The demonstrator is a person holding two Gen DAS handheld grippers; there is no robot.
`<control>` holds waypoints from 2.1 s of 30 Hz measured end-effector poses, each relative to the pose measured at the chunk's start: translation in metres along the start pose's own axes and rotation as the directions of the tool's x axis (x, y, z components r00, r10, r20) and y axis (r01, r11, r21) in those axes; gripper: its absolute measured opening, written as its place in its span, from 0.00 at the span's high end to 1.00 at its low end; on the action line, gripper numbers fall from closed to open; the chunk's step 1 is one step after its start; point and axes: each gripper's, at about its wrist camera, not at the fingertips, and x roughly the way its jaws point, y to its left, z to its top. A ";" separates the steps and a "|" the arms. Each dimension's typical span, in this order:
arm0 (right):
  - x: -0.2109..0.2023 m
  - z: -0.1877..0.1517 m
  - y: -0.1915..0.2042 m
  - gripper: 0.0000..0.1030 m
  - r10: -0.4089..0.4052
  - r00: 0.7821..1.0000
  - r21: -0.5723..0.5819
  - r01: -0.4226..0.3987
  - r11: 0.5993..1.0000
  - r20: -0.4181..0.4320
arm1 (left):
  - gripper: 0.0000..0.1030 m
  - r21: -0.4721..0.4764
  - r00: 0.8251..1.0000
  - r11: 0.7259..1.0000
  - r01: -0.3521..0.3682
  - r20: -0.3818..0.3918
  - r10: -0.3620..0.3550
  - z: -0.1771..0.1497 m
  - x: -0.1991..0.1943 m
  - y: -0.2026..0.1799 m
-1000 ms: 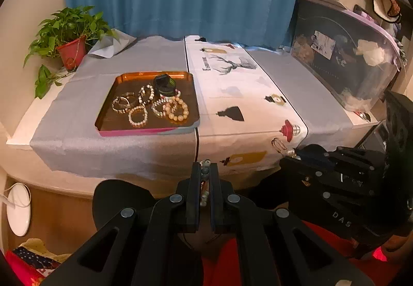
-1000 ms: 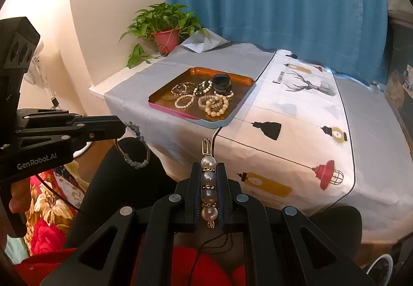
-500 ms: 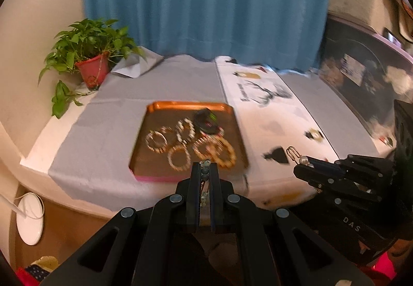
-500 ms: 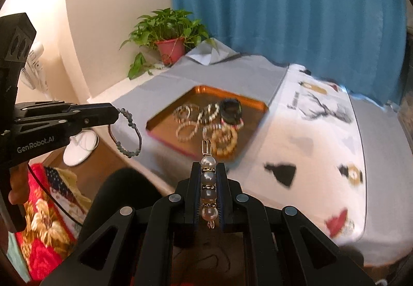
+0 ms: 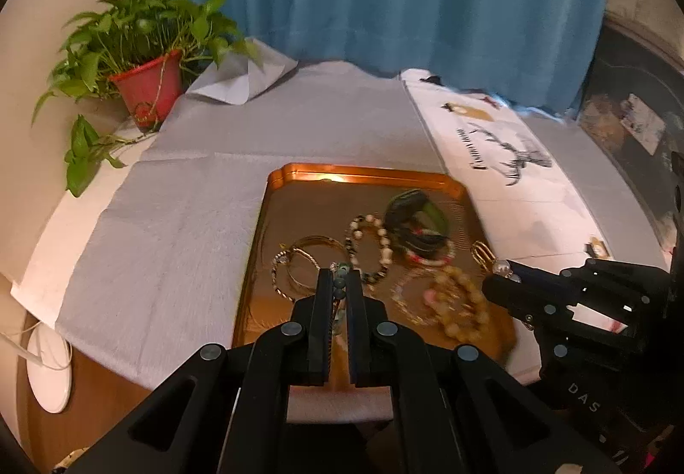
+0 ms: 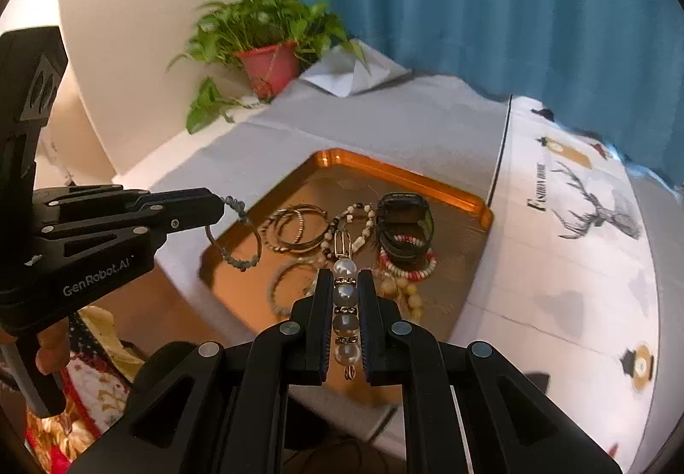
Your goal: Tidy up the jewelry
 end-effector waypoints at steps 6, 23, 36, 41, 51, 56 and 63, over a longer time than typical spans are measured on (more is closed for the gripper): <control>0.040 0.009 -0.006 0.89 -0.032 0.999 0.000 0.032 1.000 -0.035 | 0.97 0.007 0.999 1.000 -0.004 -0.034 0.004 0.005 0.031 0.011; 0.023 -0.023 -0.018 0.22 -0.127 0.988 0.007 0.128 0.992 -0.083 | 0.01 -0.006 0.986 0.986 -0.164 0.014 0.164 -0.030 -0.007 -0.002; -0.061 -0.077 -0.010 0.18 -0.195 0.981 0.051 0.196 0.979 -0.022 | 0.01 -0.060 0.979 0.980 -0.192 0.063 0.196 -0.088 -0.082 -0.038; -0.077 -0.093 -0.003 0.18 -0.196 0.980 0.037 0.197 0.980 -0.022 | 0.01 -0.052 0.980 0.981 -0.186 0.067 0.190 -0.099 -0.096 -0.048; -0.103 -0.097 0.001 0.18 -0.205 0.979 0.040 0.205 0.978 0.017 | 0.01 -0.032 0.976 0.979 -0.200 0.085 0.202 -0.103 -0.108 -0.059; -0.108 -0.099 0.002 0.18 -0.208 0.978 0.033 0.207 0.978 0.022 | 0.01 -0.037 0.974 0.978 -0.207 0.088 0.210 -0.103 -0.111 -0.059; -0.108 -0.099 0.003 0.17 -0.209 0.978 0.035 0.208 0.978 0.023 | 0.01 -0.030 0.973 0.977 -0.212 0.090 0.214 -0.105 -0.112 -0.060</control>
